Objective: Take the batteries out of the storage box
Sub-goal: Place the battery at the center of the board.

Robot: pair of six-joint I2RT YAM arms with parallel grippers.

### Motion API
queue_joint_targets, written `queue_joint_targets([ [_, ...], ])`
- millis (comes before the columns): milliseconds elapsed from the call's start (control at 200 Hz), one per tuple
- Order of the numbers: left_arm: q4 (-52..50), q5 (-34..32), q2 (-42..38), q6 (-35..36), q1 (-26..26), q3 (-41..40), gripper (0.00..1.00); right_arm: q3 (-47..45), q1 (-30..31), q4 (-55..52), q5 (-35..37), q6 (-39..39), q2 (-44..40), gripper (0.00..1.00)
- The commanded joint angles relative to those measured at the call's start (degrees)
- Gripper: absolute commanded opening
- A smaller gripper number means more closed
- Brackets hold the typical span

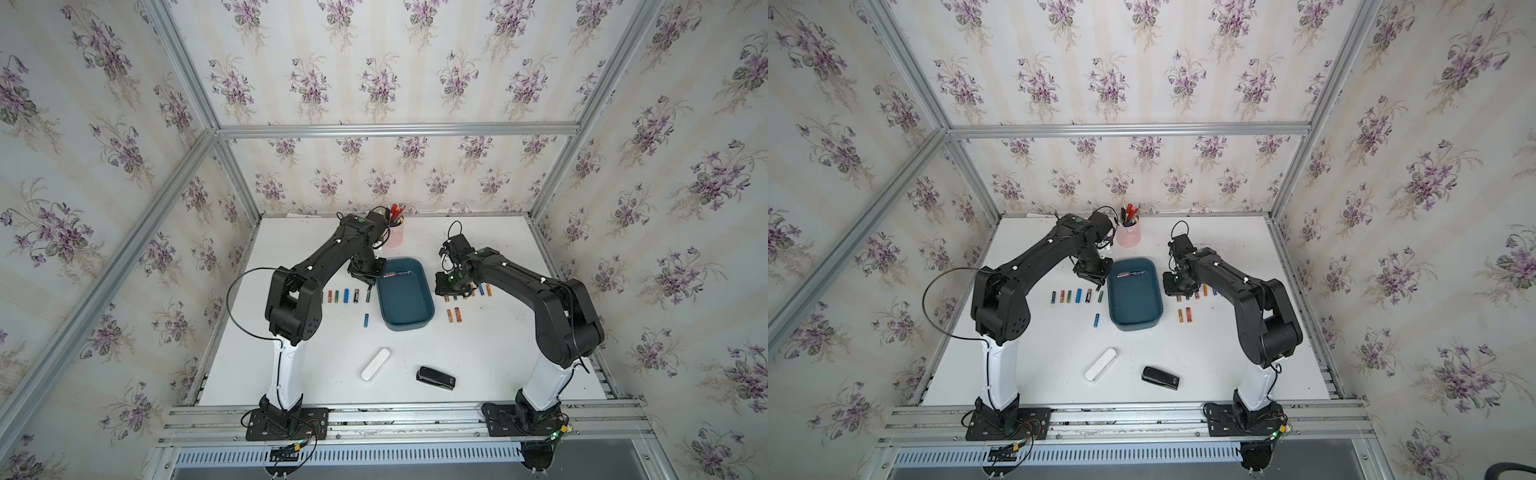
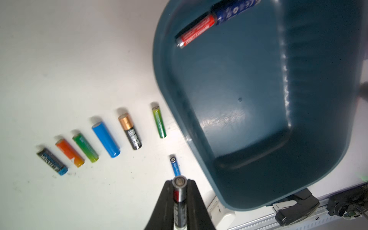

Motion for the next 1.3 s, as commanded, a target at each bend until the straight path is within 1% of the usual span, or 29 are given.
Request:
queue_joint_targets([
  [0,2.15,-1.59,-4.08,-3.63,1.01,-6.22,0.16,0.14,0.11,-0.90,0.31,-0.81,-0.91,0.32],
  [120,4.77,-1.94,-6.90,-5.87,1.76,-14.00,0.16,-0.08,0.09,-1.24,0.51,-1.17,-1.31,0.32],
  [205,7.78,-0.87,-7.71,-7.46,1.87,-19.09,0.16,-0.31,0.00,-1.50,0.50,-1.26,-1.70,0.32],
  [350,11.82,0.02,-6.75,-9.03,1.86,-24.16,0.16,-0.53,0.02,-1.85,1.02,-1.17,-2.37,0.32],
  [575,12.90,-1.68,-4.22,-10.22,1.95,-24.78,0.17,-0.23,-0.01,-2.55,1.27,-1.25,-2.36,0.32],
  [799,14.18,-1.58,-2.15,-11.50,2.03,-25.31,0.17,0.05,0.07,-3.23,1.77,-1.62,-2.23,0.32],
  [974,13.89,-3.59,-2.00,-11.67,2.03,-25.86,0.17,0.09,-0.05,-3.09,1.61,-1.61,-2.19,0.32],
  [1134,14.81,-3.10,-2.00,-11.88,2.08,-26.52,0.21,0.04,-0.10,-3.26,1.61,-1.61,-2.24,0.32],
  [1294,15.51,-2.55,-2.01,-11.97,2.02,-27.19,0.21,-0.09,-0.12,-3.35,1.80,-1.61,-2.58,0.33],
])
